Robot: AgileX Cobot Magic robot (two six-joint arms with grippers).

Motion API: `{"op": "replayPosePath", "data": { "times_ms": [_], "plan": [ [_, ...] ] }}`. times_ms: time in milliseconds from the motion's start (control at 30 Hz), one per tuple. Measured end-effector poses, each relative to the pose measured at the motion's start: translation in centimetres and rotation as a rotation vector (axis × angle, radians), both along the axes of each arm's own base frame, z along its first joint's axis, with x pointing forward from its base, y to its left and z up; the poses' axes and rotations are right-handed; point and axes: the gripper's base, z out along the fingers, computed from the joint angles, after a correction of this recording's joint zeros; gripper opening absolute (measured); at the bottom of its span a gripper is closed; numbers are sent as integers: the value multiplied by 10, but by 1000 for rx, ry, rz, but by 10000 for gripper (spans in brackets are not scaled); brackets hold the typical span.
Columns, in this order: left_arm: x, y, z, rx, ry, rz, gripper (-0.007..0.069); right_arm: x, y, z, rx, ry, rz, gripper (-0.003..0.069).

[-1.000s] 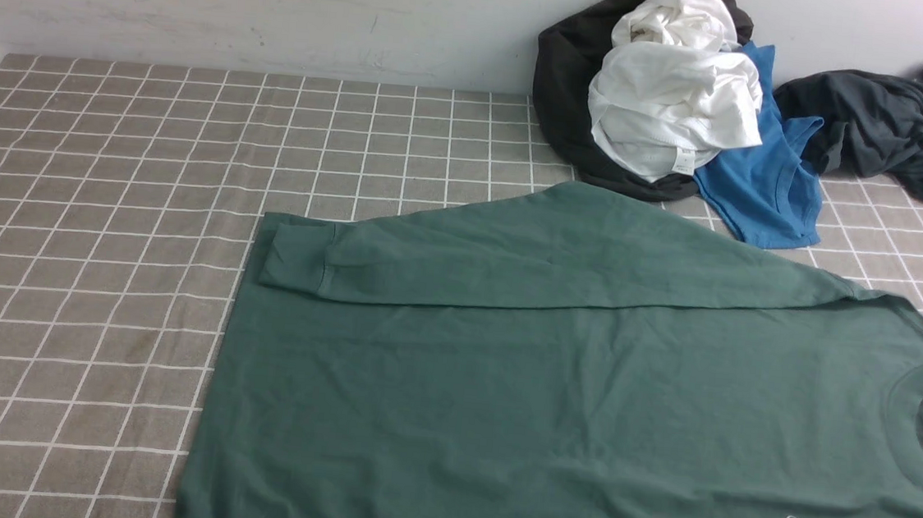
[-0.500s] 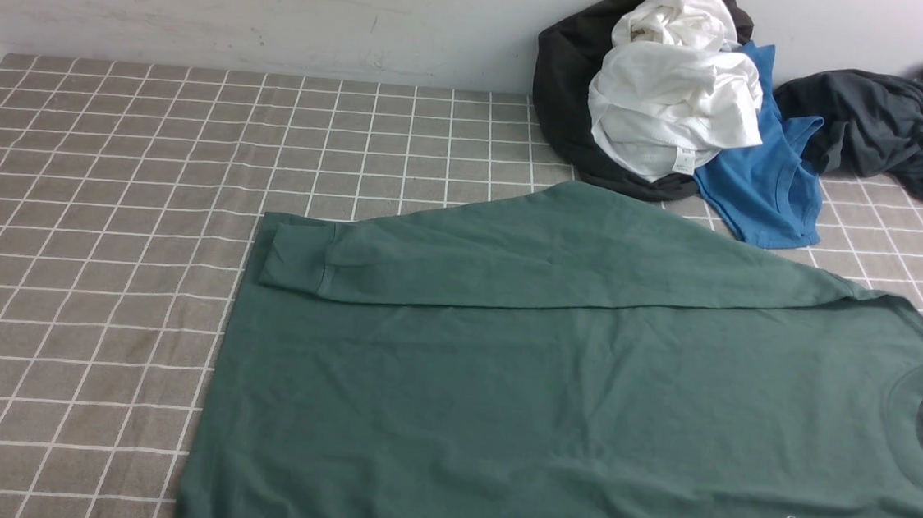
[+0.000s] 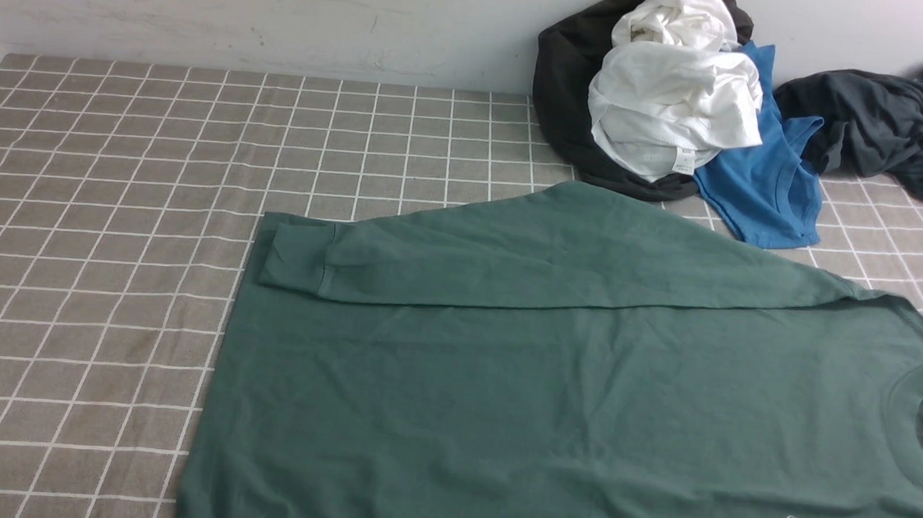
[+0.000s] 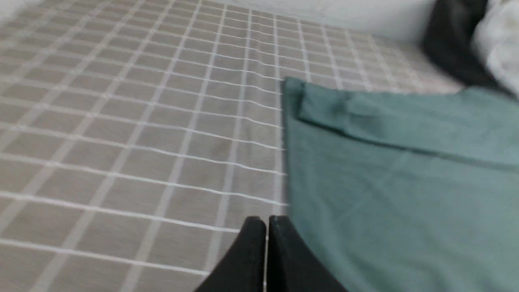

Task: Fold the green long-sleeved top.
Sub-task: Use the left arm to clamp the cuff closest to it

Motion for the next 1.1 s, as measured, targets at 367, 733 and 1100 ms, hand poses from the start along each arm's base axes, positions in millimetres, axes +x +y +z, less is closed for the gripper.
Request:
{"op": "replayPosePath", "data": {
  "times_ms": [367, 733, 1100],
  "plan": [
    [0, -9, 10, -661, 12, 11, -7, 0, 14, 8, 830, -13, 19, -14],
    [-8, -12, 51, -178, -164, -112, -7, -1, 12, 15, 517, -60, 61, -14],
    [36, -10, 129, 570, 339, -410, -7, 40, 16, 137, -116, 77, 221, -14]
  ]
}}
